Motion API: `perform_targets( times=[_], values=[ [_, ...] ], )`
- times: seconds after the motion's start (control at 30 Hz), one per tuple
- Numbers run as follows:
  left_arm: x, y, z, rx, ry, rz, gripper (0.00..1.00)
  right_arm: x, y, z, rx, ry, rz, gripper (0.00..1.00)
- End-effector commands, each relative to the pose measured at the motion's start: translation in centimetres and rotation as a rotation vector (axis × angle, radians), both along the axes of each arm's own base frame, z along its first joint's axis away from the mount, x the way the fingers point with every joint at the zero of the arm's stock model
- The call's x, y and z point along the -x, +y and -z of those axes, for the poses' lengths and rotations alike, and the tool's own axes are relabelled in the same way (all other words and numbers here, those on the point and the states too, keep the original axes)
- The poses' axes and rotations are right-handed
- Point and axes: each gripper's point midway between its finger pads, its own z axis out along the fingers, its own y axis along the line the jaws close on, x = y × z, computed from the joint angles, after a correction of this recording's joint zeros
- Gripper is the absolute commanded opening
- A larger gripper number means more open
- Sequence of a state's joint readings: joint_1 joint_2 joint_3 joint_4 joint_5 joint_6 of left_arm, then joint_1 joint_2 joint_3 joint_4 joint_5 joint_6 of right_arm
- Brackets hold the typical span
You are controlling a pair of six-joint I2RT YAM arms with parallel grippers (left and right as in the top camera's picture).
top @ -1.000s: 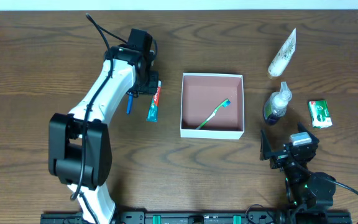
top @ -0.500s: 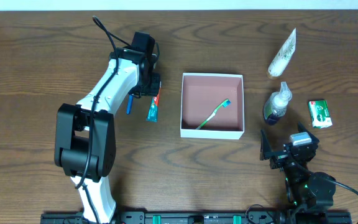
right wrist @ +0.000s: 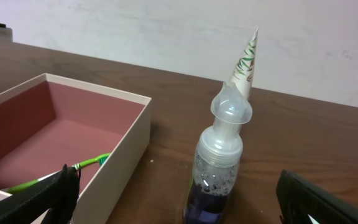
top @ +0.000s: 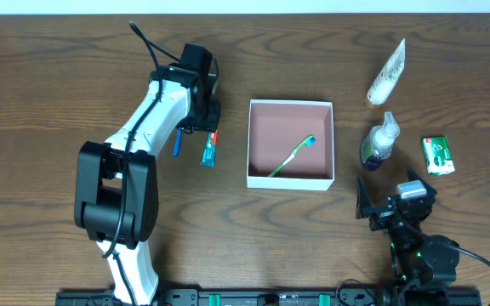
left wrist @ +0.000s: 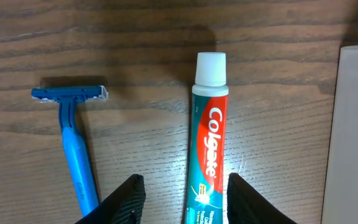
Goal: Pack container
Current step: 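Move the left gripper over the Colgate toothpaste tube, then lower the left gripper and grasp the toothpaste tube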
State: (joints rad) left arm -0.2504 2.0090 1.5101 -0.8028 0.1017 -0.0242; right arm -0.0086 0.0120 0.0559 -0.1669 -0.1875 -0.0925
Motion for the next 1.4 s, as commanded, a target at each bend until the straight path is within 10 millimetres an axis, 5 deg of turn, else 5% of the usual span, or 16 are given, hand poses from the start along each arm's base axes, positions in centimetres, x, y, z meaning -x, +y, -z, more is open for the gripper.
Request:
perform_targets(
  times=[0.0,0.67,1.37],
  values=[
    [0.6,0.2,1.0,-0.006,0.028,0.015,0.44,0.0,-0.1,0.1,0.009,-0.003,0.002,0.99],
    [0.4,-1.1,1.1,-0.002,0.007,0.043,0.44,0.0,-0.1,0.1,0.009,-0.004,0.002,0.99],
    [0.8,-1.0,4.0,-0.018,0.071,0.042,0.44,0.0,-0.1,0.1,0.009,-0.004,0.002,0.99]
  ],
)
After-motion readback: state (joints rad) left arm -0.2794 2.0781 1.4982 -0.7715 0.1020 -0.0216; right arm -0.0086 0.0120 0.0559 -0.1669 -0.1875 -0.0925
